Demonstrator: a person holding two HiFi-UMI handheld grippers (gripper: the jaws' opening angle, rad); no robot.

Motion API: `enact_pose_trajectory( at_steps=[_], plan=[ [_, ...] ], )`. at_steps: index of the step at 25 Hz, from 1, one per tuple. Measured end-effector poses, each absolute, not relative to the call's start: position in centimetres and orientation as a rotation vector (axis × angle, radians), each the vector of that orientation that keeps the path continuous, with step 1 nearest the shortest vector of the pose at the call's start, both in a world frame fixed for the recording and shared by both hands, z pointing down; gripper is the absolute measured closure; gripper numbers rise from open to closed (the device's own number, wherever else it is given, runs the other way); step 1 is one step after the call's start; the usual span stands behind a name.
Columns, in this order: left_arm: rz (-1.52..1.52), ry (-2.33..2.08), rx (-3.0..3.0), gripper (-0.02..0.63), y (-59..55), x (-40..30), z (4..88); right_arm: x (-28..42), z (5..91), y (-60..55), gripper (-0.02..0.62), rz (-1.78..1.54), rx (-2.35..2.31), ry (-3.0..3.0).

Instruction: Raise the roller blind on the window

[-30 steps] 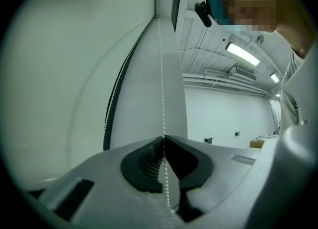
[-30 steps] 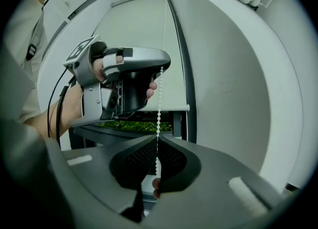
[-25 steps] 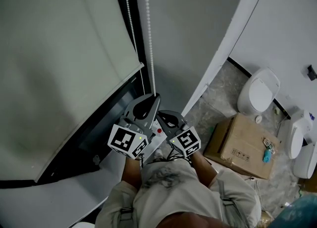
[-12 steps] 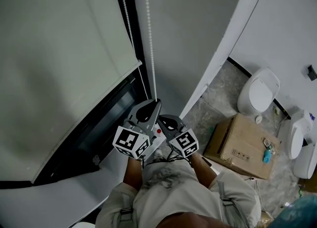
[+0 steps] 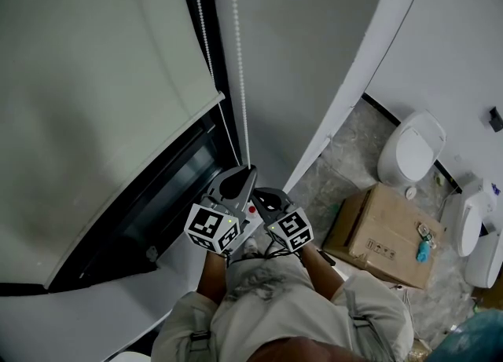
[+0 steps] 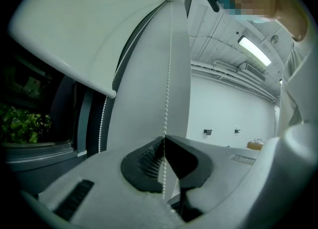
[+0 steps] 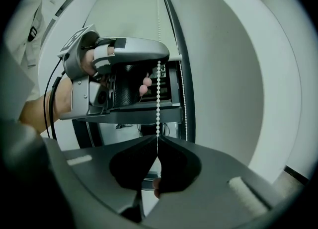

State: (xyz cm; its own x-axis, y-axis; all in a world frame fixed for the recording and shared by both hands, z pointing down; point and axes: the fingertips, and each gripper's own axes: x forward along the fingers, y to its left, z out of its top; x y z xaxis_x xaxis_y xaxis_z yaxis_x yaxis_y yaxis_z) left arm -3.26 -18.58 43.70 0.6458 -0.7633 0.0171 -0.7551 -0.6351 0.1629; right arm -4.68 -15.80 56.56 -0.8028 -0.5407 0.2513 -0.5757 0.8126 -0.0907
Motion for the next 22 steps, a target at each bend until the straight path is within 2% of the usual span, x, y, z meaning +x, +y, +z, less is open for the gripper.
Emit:
enact_pose_trajectory(
  at_steps=[13, 18, 22],
  plan=[
    [-0.084, -1.259, 2.710, 0.588, -18.3, -3.1, 43.6, -4.4, 54.6, -15.0, 0.569, 0.099, 0.880, -2.794],
    [-0.079, -1.266, 2.711, 0.588, -18.3, -3.3, 43.6, -3.0, 50.6, -15.2, 0.528, 0.043, 0.921, -2.848],
    [-0.079, -1.268, 2.709, 0.588, -18.2, -3.3, 43.6, -2.0, 45.9, -15.8, 0.520, -0.093, 0.960, -2.922]
  ],
)
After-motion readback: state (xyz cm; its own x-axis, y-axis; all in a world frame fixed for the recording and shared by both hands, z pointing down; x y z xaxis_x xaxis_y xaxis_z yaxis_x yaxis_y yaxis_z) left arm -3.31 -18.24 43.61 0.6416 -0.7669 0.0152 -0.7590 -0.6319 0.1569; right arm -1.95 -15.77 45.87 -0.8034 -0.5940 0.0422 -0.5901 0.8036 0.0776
